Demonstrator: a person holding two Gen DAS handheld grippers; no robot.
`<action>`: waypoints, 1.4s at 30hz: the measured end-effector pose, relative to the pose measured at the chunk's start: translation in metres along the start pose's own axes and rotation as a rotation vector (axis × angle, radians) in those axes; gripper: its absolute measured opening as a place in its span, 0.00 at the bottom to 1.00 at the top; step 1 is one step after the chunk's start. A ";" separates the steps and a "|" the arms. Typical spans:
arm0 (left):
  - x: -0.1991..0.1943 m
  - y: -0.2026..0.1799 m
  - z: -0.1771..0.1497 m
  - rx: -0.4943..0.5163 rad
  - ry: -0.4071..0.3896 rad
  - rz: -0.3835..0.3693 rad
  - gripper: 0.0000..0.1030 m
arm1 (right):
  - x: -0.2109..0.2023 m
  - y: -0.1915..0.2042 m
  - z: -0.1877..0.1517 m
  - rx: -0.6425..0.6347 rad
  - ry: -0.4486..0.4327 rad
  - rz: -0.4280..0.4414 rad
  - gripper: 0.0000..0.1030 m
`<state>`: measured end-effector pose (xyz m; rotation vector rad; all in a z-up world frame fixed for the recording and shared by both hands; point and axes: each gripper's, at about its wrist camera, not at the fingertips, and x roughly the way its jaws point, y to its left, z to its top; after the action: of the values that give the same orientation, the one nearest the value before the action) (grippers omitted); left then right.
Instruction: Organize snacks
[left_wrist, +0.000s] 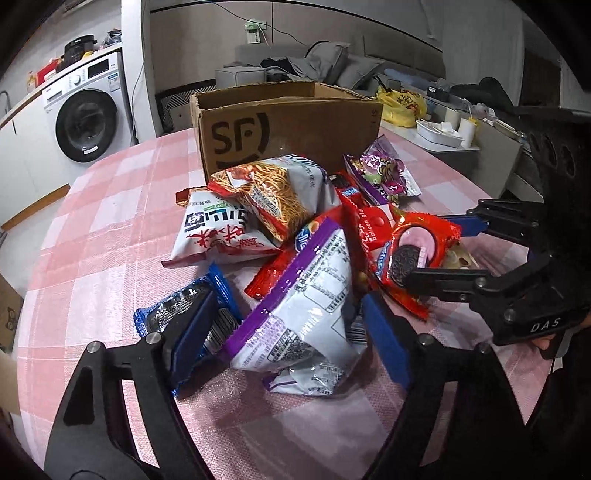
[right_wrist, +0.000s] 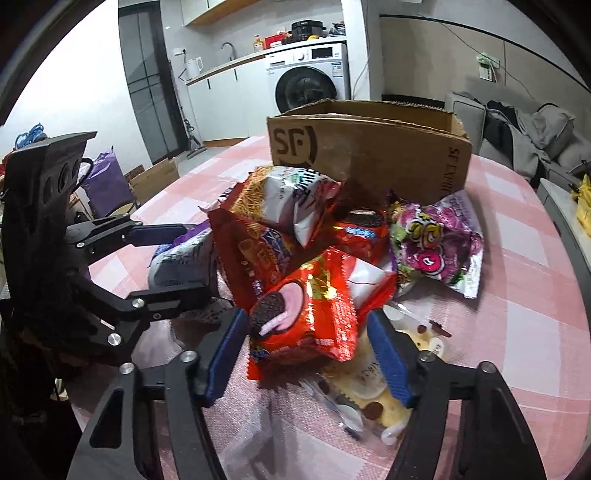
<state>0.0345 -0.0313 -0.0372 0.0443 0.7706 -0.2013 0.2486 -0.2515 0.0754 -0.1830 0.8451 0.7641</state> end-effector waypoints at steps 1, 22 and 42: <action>0.001 0.000 0.000 -0.001 0.006 -0.002 0.77 | 0.001 0.002 0.001 -0.011 -0.001 -0.001 0.57; 0.007 -0.007 -0.002 -0.009 0.042 -0.117 0.48 | -0.023 0.006 -0.006 -0.022 -0.065 0.004 0.24; -0.043 0.015 0.014 -0.098 -0.104 -0.128 0.48 | -0.063 0.000 0.010 0.030 -0.203 -0.008 0.23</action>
<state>0.0167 -0.0109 0.0023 -0.1080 0.6790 -0.2849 0.2277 -0.2810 0.1281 -0.0805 0.6625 0.7479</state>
